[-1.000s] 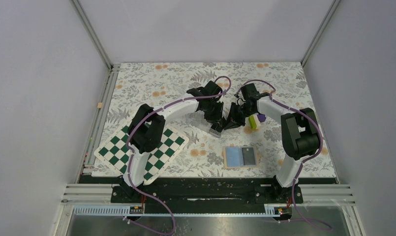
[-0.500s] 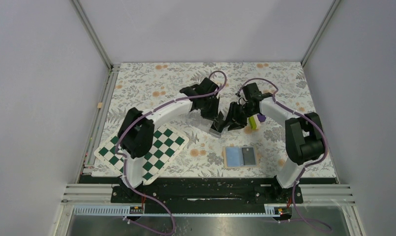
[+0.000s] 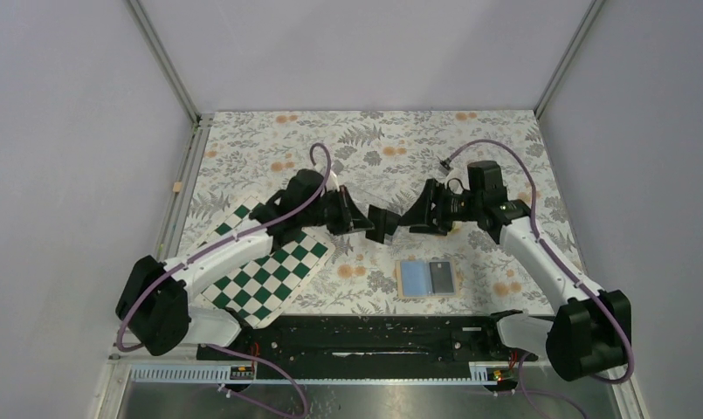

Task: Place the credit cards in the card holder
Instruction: Pick up the credit card from the storage box, then insert the credit card into the card holder.

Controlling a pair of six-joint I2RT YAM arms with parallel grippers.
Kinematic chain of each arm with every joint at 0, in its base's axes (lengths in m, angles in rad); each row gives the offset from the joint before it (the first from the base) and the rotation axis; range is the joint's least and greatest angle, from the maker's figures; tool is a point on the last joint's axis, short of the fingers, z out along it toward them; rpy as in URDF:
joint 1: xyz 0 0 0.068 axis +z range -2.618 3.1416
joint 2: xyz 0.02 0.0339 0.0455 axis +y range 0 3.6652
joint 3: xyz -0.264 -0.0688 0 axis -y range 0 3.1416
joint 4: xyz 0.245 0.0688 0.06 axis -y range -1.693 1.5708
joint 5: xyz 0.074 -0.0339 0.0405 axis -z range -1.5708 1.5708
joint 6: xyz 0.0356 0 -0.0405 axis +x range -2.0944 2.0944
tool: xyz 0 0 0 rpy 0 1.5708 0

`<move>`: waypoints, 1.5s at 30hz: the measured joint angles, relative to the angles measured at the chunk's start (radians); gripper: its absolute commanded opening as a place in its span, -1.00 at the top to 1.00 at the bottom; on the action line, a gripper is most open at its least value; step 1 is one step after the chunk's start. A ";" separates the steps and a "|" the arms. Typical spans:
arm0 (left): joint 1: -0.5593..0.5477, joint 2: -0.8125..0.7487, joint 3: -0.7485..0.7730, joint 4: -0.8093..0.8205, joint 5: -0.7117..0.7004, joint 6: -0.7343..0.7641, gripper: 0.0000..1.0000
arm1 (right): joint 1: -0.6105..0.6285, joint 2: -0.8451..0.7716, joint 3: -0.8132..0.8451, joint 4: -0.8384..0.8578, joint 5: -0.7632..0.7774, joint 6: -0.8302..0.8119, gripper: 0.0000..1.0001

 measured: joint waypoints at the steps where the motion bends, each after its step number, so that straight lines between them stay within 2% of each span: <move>1: -0.002 -0.027 -0.073 0.071 0.026 -0.057 1.00 | 0.000 -0.027 -0.051 0.051 -0.038 0.040 -0.22; 4: -0.013 -0.069 -0.215 0.238 0.069 -0.192 1.00 | 0.000 -0.060 -0.168 0.203 -0.116 0.158 -0.11; 8: -0.028 -0.113 -0.284 0.375 0.087 -0.296 1.00 | 0.003 -0.056 -0.283 0.406 -0.194 0.312 -0.08; 10: -0.034 -0.125 -0.296 0.443 0.093 -0.330 1.00 | 0.010 -0.046 -0.306 0.500 -0.221 0.376 0.01; 15: -0.045 -0.129 -0.314 0.536 0.098 -0.378 1.00 | 0.035 -0.016 -0.319 0.719 -0.260 0.515 0.39; 17: -0.047 -0.129 -0.317 0.554 0.098 -0.386 1.00 | 0.037 -0.008 -0.325 0.801 -0.272 0.570 0.46; 18: -0.047 -0.129 -0.318 0.558 0.098 -0.389 1.00 | 0.037 -0.004 -0.327 0.833 -0.275 0.591 0.55; 20: -0.047 -0.129 -0.319 0.566 0.098 -0.396 0.96 | 0.037 0.003 -0.330 0.883 -0.277 0.626 0.88; 21: -0.048 -0.129 -0.320 0.570 0.098 -0.399 0.82 | 0.037 0.006 -0.330 0.901 -0.281 0.641 1.00; 23: -0.047 -0.127 -0.324 0.571 0.098 -0.399 0.32 | 0.037 0.010 -0.332 0.929 -0.289 0.657 1.00; 25: -0.049 -0.119 -0.325 0.569 0.098 -0.396 -0.04 | 0.037 0.011 -0.333 0.947 -0.295 0.666 1.00; 26: -0.051 -0.117 -0.325 0.563 0.097 -0.395 -0.12 | 0.038 0.011 -0.335 0.945 -0.298 0.662 1.00; 29: -0.056 -0.119 -0.320 0.467 0.071 -0.367 -0.21 | 0.035 0.000 -0.337 0.845 -0.285 0.581 1.00; 32: -0.061 -0.118 -0.308 0.317 0.008 -0.328 -0.23 | 0.007 -0.055 -0.342 0.614 -0.227 0.422 1.00; 35: -0.071 -0.098 -0.289 0.192 -0.046 -0.296 -0.23 | -0.091 -0.135 -0.371 0.421 -0.158 0.278 1.00; 40: -0.127 0.032 -0.270 0.152 -0.070 -0.282 -0.19 | -0.237 -0.199 -0.405 0.179 -0.004 0.109 1.00; 45: -0.186 0.201 -0.213 0.136 -0.068 -0.279 -0.16 | -0.251 -0.233 -0.407 0.030 0.142 -0.004 1.00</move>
